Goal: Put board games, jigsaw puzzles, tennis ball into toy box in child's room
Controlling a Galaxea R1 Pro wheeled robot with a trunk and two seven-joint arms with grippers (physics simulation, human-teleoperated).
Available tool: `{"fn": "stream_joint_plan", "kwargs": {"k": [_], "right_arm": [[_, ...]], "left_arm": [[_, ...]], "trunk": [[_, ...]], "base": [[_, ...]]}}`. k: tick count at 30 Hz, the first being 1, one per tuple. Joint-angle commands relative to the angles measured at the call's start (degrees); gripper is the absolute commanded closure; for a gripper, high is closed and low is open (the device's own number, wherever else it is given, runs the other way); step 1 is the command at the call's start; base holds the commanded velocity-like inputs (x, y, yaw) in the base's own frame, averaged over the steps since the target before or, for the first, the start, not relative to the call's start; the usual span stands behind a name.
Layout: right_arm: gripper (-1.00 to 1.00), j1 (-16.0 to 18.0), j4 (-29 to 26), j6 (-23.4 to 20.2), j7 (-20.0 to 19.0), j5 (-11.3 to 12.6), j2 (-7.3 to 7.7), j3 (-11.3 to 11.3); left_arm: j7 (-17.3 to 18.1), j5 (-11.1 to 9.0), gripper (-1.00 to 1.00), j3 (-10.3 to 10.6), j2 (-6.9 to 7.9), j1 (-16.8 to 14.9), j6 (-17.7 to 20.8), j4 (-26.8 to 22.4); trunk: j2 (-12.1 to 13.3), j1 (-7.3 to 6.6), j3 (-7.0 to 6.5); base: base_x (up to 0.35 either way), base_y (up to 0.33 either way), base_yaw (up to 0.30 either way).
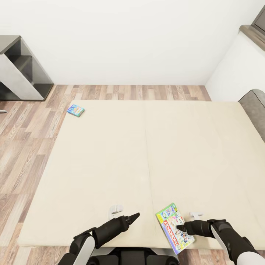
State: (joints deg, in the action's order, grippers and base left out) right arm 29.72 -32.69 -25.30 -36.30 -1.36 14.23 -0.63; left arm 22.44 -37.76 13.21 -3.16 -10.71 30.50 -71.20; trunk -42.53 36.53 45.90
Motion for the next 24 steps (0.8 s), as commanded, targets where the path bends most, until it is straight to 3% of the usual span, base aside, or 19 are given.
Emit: {"fn": "stream_joint_plan", "kwargs": {"k": [1,24], "right_arm": [[-1.0,0.0,-0.1,-0.3,-0.2,-0.1,0.03,-0.1],[-1.0,0.0,0.0,-0.3,0.5,-0.4,-1.29,-0.1]], "left_arm": [[0.0,-0.4,-1.0,-0.1,-0.02,0.0,0.5,0.0],[0.0,-0.5,-1.0,0.0,-0.02,-0.1,0.4,0.2]], "trunk": [[0.0,0.01,0.04],[0.0,0.01,0.04]], "base": [[0.0,0.0,0.0],[0.0,0.0,0.0]]}}
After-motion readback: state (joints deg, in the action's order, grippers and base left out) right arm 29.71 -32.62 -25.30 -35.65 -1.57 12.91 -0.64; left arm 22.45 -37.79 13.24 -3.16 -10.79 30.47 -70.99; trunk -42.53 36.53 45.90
